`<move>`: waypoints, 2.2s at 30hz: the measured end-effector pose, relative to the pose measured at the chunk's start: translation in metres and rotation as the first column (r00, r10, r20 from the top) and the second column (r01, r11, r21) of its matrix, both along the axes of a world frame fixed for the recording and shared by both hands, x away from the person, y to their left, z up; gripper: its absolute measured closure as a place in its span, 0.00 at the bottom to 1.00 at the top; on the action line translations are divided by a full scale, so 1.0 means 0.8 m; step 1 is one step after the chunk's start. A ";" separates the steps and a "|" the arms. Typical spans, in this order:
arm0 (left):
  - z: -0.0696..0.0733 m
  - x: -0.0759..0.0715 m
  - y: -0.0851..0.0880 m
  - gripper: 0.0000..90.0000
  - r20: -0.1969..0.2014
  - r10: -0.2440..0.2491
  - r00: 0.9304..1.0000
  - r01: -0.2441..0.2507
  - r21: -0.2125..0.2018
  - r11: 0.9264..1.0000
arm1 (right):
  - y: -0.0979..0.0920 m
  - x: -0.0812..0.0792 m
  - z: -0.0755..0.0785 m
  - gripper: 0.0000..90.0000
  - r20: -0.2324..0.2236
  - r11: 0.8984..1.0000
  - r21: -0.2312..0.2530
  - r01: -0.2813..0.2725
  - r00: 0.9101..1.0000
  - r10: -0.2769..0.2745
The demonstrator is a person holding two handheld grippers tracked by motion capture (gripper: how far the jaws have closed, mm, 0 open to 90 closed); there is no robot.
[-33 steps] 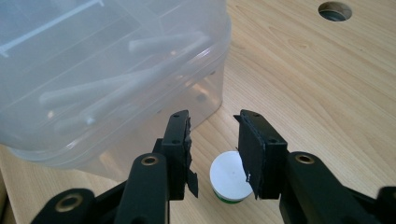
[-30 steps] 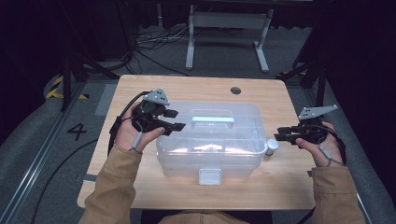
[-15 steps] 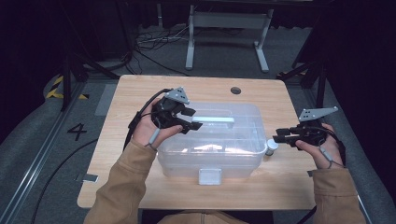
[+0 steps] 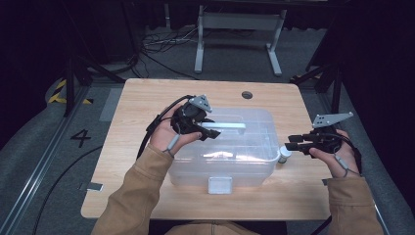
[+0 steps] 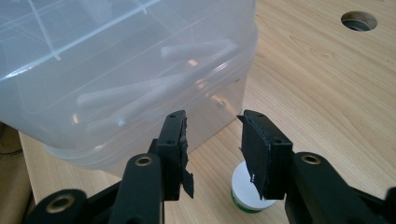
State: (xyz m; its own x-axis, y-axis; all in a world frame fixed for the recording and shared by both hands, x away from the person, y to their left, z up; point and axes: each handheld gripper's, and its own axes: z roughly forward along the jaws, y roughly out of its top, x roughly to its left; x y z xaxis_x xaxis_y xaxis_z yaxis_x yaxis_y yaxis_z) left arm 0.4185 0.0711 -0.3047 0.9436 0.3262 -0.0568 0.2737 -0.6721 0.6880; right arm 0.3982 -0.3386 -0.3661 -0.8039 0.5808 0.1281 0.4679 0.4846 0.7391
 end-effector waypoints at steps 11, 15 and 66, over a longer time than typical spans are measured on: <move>0.008 -0.002 -0.006 0.81 0.082 -0.007 0.997 0.001 0.078 0.997 | -0.001 -0.003 0.000 0.71 0.001 1.000 0.012 -0.007 1.000 0.007; 0.011 0.001 -0.008 0.82 0.068 -0.008 0.998 0.001 0.095 0.995 | -0.004 -0.004 0.000 0.78 0.000 1.000 0.028 -0.013 1.000 0.013; 0.056 0.056 -0.010 0.82 -0.041 0.011 0.999 -0.006 0.129 0.992 | 0.036 -0.029 -0.003 1.00 -0.037 0.953 0.059 -0.298 0.953 0.301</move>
State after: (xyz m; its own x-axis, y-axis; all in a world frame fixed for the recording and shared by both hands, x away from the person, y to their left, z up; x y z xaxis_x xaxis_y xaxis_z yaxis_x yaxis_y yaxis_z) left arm 0.4633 0.0634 -0.2598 0.9385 0.3413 -0.0523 0.3061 -0.7522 0.5835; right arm 0.3747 -0.3099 -0.3687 -0.9327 0.3057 0.1915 0.3402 0.5692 0.7486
